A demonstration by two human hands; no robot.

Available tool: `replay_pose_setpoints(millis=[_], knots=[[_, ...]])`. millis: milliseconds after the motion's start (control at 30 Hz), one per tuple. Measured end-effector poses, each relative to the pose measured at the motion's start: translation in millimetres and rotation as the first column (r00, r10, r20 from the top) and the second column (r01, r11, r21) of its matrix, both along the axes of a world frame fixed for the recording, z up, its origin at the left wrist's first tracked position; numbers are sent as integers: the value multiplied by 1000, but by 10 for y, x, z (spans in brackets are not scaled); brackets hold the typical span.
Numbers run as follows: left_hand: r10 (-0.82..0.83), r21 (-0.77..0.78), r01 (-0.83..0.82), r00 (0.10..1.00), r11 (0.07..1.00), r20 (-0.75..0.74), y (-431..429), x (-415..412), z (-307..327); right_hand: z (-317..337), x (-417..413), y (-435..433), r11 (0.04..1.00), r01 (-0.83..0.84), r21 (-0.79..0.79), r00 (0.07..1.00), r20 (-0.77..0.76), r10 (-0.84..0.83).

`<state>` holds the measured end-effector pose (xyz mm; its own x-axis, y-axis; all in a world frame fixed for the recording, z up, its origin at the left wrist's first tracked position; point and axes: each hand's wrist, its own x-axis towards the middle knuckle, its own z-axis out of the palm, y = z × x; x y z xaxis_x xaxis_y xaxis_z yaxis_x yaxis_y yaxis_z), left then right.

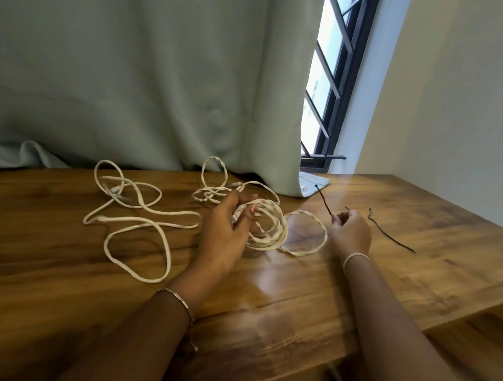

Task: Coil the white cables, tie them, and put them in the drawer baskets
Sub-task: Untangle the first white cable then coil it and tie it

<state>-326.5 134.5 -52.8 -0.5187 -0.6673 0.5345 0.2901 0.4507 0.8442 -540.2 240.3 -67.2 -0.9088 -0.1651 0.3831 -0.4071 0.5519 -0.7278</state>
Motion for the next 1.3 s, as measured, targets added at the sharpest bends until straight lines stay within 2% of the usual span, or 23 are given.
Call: replay_pose_setpoints(millis=[67, 133, 233, 500, 633, 800, 900, 1000, 1167, 1300], knots=[[-11, 3, 11, 1000, 1000, 13, 30, 29, 1, 21, 110, -40, 961, -77, -264, 987, 113, 110], [-21, 4, 20, 1000, 1000, 22, 66, 70, -7, 64, 241, -88, 874, -85, -478, 964, 184, 194], [6, 15, -6, 1000, 1000, 28, 131, 179, -3, 196, 428, -130, 760, -56, -647, 939, 225, 261], [72, -31, -70, 996, 997, 50, 161, 607, 45, 735, 992, -166, 605, -303, -736, 902, -17, 431], [142, -94, -137, 988, 986, 57, 54, 905, 134, 889, 1436, -345, 455, -447, -770, 791, -103, 603], [239, -114, -232, 970, 966, 48, -235, 1337, 203, 990, 2084, -714, 249, -508, -825, 585, -118, 803], [315, -111, -308, 948, 945, 53, -492, 1656, 224, 1009, 2475, -945, 199, -540, -818, 504, -125, 855], [409, -119, -399, 910, 909, 73, -758, 1964, 251, 957, 2797, -1181, 193, -626, -755, 450, -149, 881], [483, -70, -478, 868, 875, 113, -1185, 2343, 245, 800, 3175, -1546, 266, -834, -484, 403, -206, 892], [525, -82, -519, 840, 851, 136, -1393, 2512, 216, 580, 3356, -1773, 350, -877, -328, 439, -257, 861]])
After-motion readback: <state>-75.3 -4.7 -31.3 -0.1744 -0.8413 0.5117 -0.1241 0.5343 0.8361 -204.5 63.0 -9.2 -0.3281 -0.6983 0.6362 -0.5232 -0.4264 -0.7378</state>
